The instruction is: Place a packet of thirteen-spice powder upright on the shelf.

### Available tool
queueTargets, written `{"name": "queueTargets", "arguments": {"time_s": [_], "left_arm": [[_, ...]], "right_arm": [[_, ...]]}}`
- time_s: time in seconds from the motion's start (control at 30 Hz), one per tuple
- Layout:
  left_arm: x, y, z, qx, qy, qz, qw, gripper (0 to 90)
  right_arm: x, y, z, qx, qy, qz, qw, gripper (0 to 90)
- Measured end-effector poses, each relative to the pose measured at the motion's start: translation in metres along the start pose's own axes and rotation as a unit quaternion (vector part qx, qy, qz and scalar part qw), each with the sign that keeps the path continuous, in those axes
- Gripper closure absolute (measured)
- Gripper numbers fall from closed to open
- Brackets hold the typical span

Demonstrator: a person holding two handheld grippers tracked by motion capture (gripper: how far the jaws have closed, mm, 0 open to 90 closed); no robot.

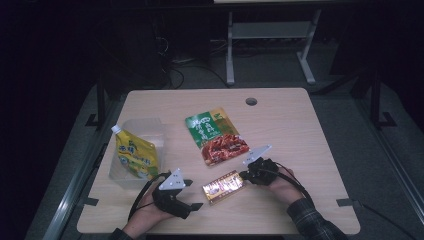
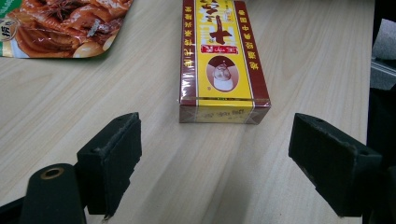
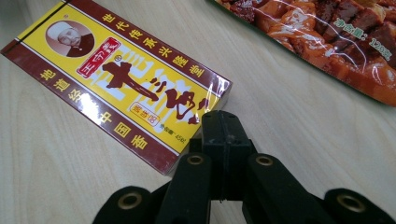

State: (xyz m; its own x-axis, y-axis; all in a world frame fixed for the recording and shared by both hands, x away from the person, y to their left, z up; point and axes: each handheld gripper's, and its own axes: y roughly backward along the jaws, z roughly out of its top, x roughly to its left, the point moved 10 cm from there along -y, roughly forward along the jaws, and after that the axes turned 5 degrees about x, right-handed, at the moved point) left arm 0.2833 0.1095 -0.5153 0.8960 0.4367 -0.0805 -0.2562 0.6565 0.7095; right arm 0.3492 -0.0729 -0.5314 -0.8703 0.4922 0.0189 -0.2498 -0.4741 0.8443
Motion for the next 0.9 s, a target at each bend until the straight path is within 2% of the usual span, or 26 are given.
{"name": "queueTargets", "arguments": {"time_s": [0.03,0.17,0.27,0.37,0.43,0.63,0.73,0.9], "left_arm": [[0.000,0.000,0.000,0.001,0.000,0.000,1.0000,16.7],[0.001,0.000,-0.001,0.001,0.000,0.001,1.0000,16.7],[0.000,-0.001,-0.001,0.005,-0.001,0.001,1.0000,16.7],[0.001,-0.004,-0.003,0.012,-0.005,0.005,0.9999,16.7],[0.001,-0.007,-0.002,0.013,-0.008,0.006,0.9999,16.6],[0.002,-0.021,0.001,0.026,-0.024,0.007,0.9994,16.6],[0.000,-0.026,0.003,0.027,-0.030,0.007,0.9991,16.6],[-0.006,-0.037,0.005,0.042,-0.047,-0.001,0.9980,16.3]], "right_arm": [[0.000,0.001,0.000,-0.001,-0.005,0.002,1.0000,89.7],[0.000,0.009,-0.005,-0.008,-0.048,0.015,0.9987,70.3],[-0.001,0.015,-0.013,-0.016,-0.064,0.010,0.9978,57.3],[-0.001,0.023,-0.023,-0.028,-0.078,-0.001,0.9966,49.8],[-0.001,0.027,-0.029,-0.038,-0.079,-0.007,0.9961,47.0],[0.004,0.035,-0.048,-0.034,-0.103,-0.010,0.9940,44.1],[0.002,0.037,-0.049,-0.039,-0.105,-0.013,0.9937,43.4],[0.002,0.040,-0.053,-0.040,-0.107,-0.020,0.9933,43.0]]}}
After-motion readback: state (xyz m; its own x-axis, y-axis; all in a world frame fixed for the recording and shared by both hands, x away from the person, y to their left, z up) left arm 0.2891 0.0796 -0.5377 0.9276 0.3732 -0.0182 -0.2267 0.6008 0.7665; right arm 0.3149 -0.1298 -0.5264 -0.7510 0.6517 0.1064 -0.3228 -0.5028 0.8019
